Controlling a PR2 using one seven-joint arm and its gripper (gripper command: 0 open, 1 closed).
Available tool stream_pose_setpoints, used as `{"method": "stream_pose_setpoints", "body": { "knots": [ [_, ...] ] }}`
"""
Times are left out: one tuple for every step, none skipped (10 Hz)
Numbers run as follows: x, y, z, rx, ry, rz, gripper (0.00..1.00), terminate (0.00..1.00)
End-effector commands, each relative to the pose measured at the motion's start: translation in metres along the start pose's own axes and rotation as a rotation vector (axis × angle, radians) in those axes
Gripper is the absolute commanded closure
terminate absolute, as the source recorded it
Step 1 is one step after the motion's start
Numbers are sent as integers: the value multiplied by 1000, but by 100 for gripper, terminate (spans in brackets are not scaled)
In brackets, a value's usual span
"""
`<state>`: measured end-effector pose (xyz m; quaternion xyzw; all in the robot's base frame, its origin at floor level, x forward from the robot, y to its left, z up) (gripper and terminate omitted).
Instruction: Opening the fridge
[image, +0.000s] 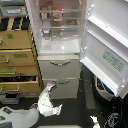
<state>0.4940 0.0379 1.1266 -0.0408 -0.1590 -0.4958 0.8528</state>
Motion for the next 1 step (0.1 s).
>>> {"method": "stream_pose_setpoints", "body": {
  "knots": [
    [-175, 94, -2, 155, 19, 401, 0, 100]
  ]
}}
